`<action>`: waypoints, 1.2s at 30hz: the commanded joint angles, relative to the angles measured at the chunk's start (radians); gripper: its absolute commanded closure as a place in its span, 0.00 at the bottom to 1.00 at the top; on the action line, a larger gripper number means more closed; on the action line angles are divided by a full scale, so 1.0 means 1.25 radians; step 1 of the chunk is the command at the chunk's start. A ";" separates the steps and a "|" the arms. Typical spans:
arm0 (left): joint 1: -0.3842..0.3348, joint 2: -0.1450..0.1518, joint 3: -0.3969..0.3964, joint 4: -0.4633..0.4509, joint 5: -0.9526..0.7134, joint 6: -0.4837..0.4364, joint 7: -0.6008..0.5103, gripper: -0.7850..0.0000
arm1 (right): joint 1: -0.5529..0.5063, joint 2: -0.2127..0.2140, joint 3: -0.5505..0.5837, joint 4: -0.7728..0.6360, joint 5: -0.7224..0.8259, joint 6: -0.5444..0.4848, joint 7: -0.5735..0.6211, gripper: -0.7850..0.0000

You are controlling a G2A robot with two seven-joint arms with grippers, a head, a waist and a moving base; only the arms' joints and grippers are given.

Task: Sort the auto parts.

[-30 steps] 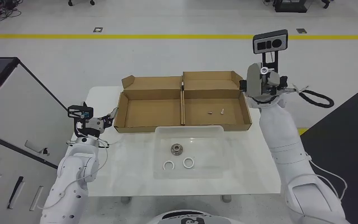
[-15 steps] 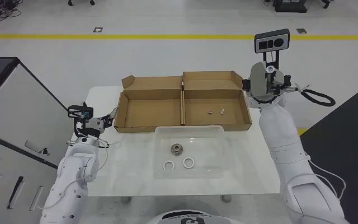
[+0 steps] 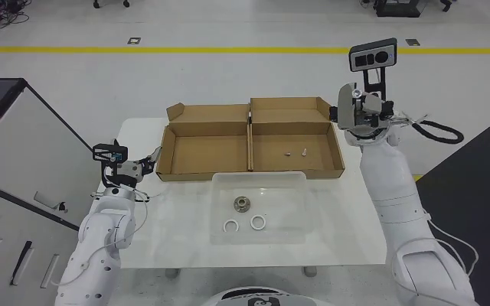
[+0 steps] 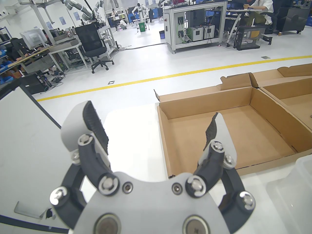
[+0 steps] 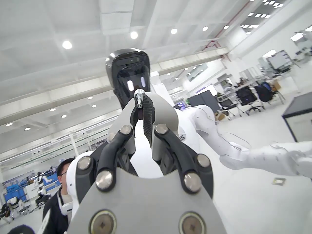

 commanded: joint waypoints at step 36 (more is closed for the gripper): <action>0.000 0.000 0.000 0.000 0.000 0.000 0.000 0.00 | 0.420 0.106 -0.298 0.350 -1.287 -0.066 -0.068 1.00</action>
